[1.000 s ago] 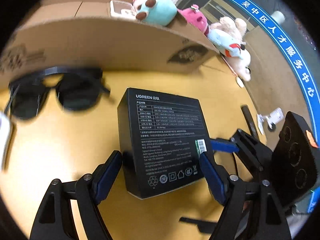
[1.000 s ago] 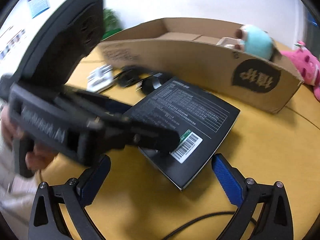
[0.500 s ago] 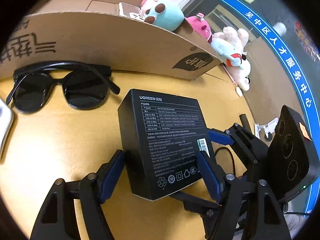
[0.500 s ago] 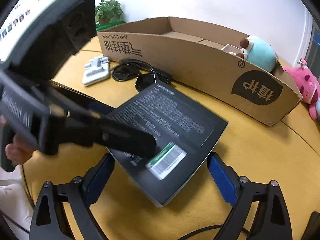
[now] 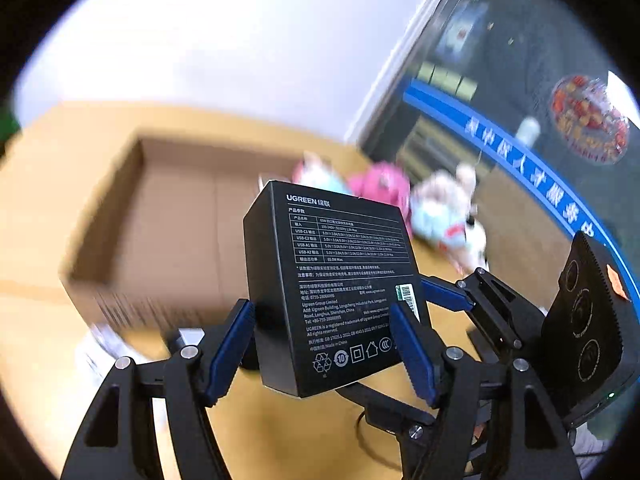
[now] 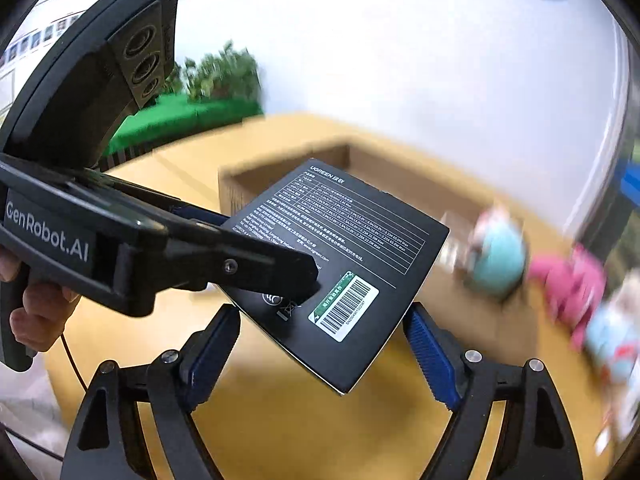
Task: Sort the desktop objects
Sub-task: 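Carry the black UGREEN box with the left gripper over the cardboard box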
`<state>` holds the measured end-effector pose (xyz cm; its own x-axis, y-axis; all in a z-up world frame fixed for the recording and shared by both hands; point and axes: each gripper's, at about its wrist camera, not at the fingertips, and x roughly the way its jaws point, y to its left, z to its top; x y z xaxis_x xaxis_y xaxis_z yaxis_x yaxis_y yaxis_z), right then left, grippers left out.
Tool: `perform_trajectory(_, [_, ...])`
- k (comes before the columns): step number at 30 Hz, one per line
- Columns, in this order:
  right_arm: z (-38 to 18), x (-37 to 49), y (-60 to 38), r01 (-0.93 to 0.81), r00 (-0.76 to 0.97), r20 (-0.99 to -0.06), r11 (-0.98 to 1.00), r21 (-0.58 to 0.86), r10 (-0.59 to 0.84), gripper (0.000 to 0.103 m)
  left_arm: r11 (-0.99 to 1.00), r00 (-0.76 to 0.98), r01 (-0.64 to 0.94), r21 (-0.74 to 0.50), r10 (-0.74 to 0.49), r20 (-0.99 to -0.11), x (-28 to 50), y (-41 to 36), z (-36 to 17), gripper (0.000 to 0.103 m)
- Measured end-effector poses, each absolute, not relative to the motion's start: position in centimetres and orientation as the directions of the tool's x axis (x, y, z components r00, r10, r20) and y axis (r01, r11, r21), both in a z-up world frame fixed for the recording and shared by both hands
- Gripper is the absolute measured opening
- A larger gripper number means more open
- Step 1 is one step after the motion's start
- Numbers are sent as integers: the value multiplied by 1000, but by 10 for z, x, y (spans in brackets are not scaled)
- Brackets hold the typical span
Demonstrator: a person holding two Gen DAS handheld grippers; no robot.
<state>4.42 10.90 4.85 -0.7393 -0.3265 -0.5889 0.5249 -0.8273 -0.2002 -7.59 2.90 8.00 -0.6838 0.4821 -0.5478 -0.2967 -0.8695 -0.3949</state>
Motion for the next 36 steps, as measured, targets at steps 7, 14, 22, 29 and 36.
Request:
perform_trajectory(7, [131, -13, 65, 529, -812, -453, -792, -305, -368, 83, -904, -790, -300, -305, 415, -451, -117, -12, 159, 70])
perform_trajectory(14, [184, -82, 53, 509, -838, -392, -804, -308, -380, 83, -909, -813, -301, -287, 402, -421, -179, -31, 207, 70])
perform_trajectory(22, [212, -152, 60, 500, -835, -415, -813, -298, -361, 83, -906, -796, -298, -301, 410, -446, -247, -28, 224, 70])
perform_trajectory(29, [194, -224, 74, 532, -780, -510, -814, -232, -363, 83, -905, -735, -264, -334, 413, -538, -308, -28, 194, 70])
perform_trajectory(36, [96, -279, 94, 558, -652, -656, -826, -77, -379, 83, -908, -565, -174, -382, 409, -717, -369, -18, 82, 70])
